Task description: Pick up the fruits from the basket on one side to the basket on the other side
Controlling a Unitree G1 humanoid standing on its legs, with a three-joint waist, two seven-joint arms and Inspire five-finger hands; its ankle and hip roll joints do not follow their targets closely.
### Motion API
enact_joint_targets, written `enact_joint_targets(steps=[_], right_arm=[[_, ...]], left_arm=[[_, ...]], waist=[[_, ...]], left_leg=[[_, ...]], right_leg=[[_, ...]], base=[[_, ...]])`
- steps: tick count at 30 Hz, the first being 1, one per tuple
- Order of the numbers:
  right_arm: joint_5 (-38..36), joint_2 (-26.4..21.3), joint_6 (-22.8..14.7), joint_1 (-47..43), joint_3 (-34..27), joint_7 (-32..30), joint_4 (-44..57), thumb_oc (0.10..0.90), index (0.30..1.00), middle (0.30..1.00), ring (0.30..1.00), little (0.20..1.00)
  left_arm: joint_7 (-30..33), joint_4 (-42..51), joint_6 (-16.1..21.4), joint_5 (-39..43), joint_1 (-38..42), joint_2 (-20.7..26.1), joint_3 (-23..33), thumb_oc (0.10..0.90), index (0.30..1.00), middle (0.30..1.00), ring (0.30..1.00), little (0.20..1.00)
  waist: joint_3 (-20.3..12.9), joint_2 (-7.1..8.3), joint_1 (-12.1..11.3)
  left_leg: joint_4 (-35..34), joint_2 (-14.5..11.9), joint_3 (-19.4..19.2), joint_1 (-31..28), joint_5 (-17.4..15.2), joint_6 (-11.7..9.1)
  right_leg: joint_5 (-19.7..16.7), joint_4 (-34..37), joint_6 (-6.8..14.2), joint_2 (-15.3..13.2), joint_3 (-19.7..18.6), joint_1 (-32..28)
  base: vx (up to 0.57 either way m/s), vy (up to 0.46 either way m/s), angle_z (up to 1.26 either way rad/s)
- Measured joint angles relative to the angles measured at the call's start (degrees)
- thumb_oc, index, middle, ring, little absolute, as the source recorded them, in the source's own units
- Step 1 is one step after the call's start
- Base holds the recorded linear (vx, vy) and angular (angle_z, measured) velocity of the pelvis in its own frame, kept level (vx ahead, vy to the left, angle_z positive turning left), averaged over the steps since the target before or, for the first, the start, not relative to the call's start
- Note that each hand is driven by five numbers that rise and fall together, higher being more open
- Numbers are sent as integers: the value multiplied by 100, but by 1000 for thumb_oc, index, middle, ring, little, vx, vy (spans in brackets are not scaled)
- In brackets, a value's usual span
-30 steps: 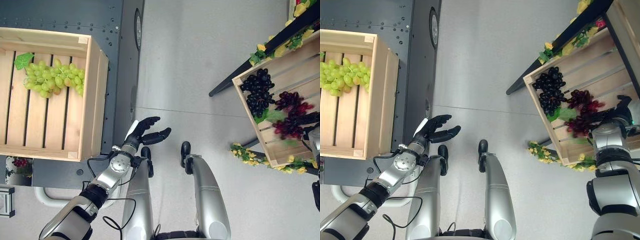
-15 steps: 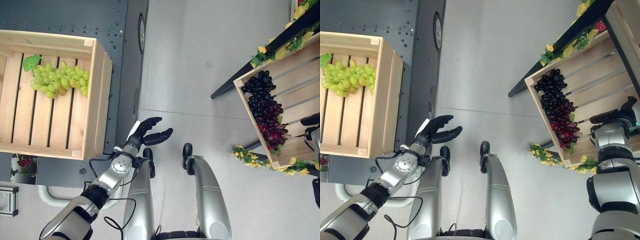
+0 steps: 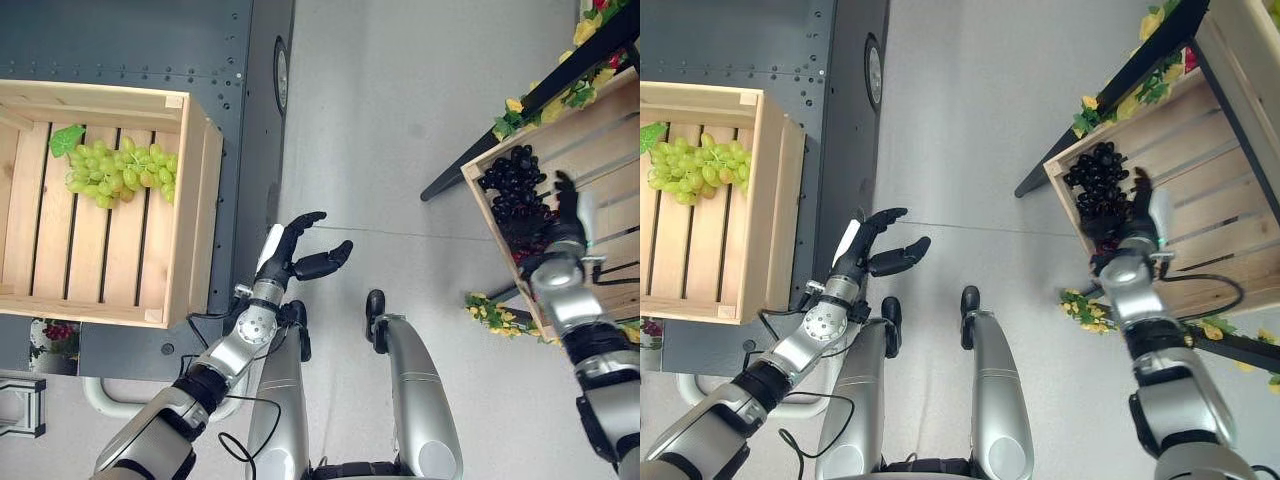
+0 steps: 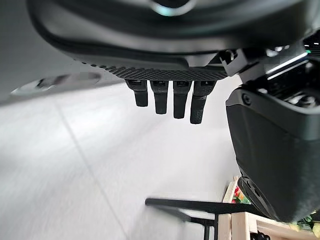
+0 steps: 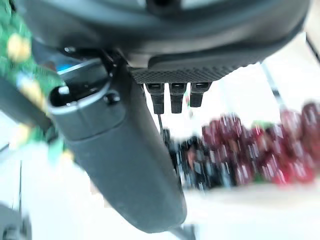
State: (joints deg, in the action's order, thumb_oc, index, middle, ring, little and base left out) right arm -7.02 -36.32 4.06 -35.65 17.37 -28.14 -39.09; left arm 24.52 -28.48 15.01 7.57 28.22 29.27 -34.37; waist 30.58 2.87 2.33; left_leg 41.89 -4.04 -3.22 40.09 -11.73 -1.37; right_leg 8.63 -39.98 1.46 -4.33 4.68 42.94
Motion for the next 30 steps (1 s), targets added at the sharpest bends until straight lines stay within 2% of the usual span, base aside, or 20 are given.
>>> enact_joint_targets(steps=[6,10,14,21,24,27,30], right_arm=[[210,364,-272,5,140,-1,123,800,900,900,900,900],[219,401,-397,16,352,-1,128,800,900,900,900,900],[216,422,-454,201,351,-1,363,800,900,900,900,900],[219,591,-577,813,351,0,813,800,900,900,900,900],[211,618,-602,1009,351,0,841,800,900,900,900,900],[198,626,-665,1194,347,2,830,800,900,900,900,900],[195,699,-749,1406,339,8,781,800,900,900,900,900]], left_arm=[[533,-65,-215,-755,207,33,-1,800,900,900,900,900],[1179,-84,-404,-1375,264,124,27,800,900,900,900,900],[1769,-77,-494,-2009,304,448,182,800,900,900,900,900],[2592,174,-457,-2837,160,1171,978,800,900,900,900,900],[2908,246,-398,-2888,-240,1259,1637,800,900,900,900,900],[3006,122,-397,-2643,-474,1253,1908,800,900,900,900,900],[3180,-93,-364,-2566,-733,1258,2192,800,900,900,900,900]], waist=[[0,0,-6],[-1,-1,-33],[0,-2,-24],[3,-15,-138],[6,-32,-235],[5,-53,-318],[-1,-79,-381]], left_leg=[[-51,2,-35,-97,0,0],[-120,20,-20,-214,19,15],[-361,49,-16,-293,177,-22],[-734,65,144,-377,394,-163],[-866,75,156,-489,420,-183],[-1042,103,184,-692,466,-185],[-1490,177,292,-1043,670,-186]], right_leg=[[4,-2,4,-16,0,-83],[28,30,-12,-52,30,-191],[38,89,-19,-128,95,-247],[84,216,-116,-200,370,-355],[102,244,-140,-238,405,-444],[112,337,-142,-267,450,-640],[108,621,-131,-329,571,-982]], base=[[6,51,0],[19,38,6],[14,8,17],[7,2,18],[11,27,6],[32,30,11],[28,42,27]])
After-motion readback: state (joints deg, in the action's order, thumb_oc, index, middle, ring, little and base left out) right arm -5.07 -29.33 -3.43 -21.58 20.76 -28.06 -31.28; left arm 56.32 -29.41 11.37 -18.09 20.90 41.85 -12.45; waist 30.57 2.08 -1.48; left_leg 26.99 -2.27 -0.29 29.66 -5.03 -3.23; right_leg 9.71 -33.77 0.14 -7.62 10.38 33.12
